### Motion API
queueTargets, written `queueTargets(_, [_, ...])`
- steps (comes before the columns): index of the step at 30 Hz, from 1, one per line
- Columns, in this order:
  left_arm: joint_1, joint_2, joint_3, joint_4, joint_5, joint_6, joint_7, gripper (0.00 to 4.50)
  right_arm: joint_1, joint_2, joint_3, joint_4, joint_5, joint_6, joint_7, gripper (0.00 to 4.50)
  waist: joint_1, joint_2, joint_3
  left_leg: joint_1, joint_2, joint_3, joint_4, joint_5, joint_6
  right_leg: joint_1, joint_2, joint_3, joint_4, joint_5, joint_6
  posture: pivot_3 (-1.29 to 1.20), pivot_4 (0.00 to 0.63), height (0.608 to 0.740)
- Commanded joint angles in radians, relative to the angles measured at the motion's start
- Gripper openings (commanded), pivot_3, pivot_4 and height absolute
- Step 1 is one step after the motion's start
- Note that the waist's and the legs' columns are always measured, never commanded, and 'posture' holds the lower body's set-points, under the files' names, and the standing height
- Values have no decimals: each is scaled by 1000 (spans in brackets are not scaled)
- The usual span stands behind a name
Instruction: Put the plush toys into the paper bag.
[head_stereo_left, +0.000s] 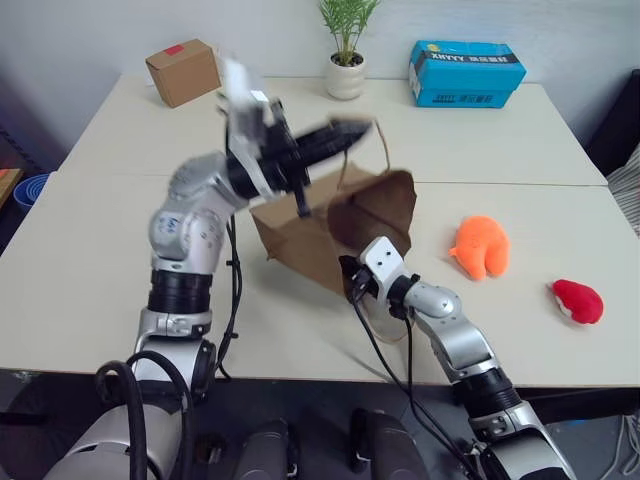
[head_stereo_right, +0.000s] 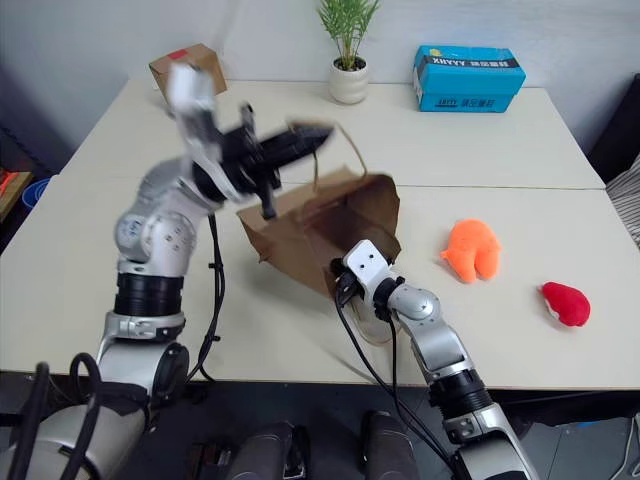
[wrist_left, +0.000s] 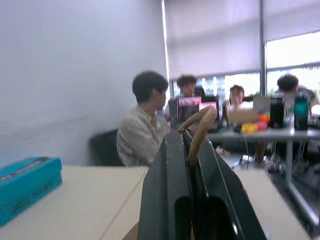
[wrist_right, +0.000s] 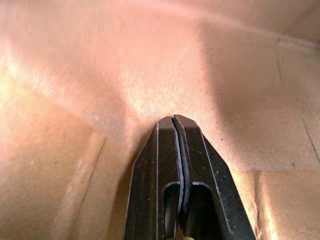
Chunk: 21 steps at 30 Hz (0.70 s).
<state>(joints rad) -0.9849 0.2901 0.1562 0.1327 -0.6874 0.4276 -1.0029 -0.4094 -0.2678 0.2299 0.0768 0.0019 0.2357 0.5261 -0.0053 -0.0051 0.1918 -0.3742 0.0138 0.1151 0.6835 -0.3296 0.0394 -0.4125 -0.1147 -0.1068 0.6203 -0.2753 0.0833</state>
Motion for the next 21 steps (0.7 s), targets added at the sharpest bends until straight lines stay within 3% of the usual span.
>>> queueTargets(1, [-41, 20, 32, -15, -73, 41, -22, 0, 13, 12, -1, -7, -9, 58, -23, 15, 0, 0, 0, 0, 0, 0, 0, 0, 0, 0, 0, 0, 0, 0, 0, 0, 150, 740])
queueTargets(8, [-21, 12, -34, 12, 3, -10, -60, 0, 4, 46, -20, -58, 25, 104, -29, 15, 0, 0, 0, 0, 0, 0, 0, 0, -1, 0, 2, 0, 0, 0, 0, 0, 150, 740])
queueTargets(13, [39, 2, -120, 22, 89, -89, -95, 0, 46, 54, -74, -174, 147, 120, 37, 15, 1, 0, 0, 0, 0, 0, -1, 0, -1, 0, 2, 0, 0, 0, 0, 0, 150, 740])
queueTargets(16, [58, -14, -141, 40, 115, -121, -94, 0, 95, -4, -103, -294, 196, 122, 90, 599, 3, 0, 0, -1, 0, 0, -1, 0, -1, -1, 2, 0, 0, 0, 0, 0, 150, 740])
queueTargets(21, [57, -23, -145, 83, 140, -153, -94, 0, 240, -106, -203, -496, 301, 80, 166, 2336, 7, 0, 0, -1, 0, 0, -1, -1, 0, -1, 2, 0, -2, 0, 0, 0, 150, 740])
